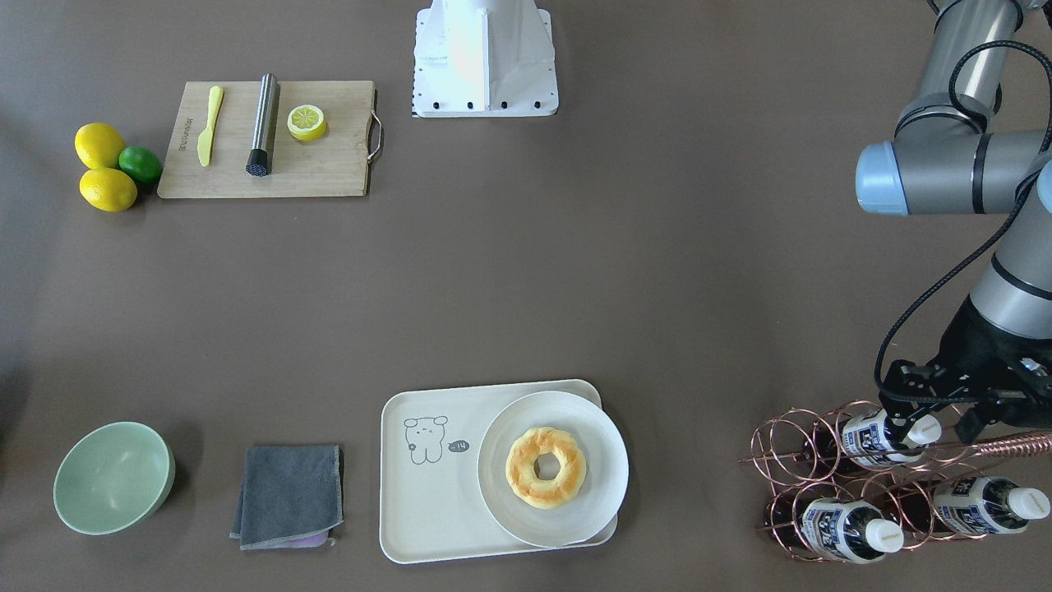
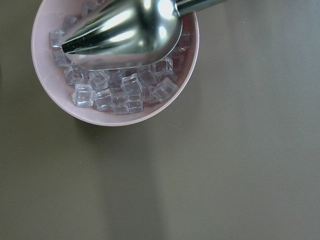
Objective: Place tea on tray
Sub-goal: 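Reach the left gripper to the copper rack and grasp a tea bottle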
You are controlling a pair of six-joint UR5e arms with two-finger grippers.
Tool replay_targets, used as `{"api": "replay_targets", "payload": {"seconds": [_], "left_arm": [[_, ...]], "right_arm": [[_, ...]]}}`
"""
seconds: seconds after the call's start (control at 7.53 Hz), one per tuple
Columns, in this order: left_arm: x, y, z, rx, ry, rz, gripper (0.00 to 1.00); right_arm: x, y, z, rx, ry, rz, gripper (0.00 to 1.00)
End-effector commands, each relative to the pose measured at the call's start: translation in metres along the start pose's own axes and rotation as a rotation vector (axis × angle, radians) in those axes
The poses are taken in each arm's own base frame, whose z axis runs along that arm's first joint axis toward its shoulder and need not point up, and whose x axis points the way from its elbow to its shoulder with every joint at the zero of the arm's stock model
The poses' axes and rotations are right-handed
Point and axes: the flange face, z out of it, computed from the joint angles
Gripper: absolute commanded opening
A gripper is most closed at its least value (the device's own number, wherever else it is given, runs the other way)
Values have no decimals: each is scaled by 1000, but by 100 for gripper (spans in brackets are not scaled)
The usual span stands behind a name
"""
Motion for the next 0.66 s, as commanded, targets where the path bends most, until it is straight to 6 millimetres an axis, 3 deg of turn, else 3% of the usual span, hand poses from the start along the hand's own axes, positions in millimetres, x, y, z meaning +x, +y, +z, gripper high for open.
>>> {"api": "replay_targets", "payload": {"seconds": [0.0, 0.53], "left_arm": [[2, -2, 2, -4, 3, 5, 73], [0, 5, 6, -3, 13, 13, 73]], "right_arm": [[1, 0, 1, -2, 0, 0, 100], [4, 4, 2, -4, 1, 3, 100]]}}
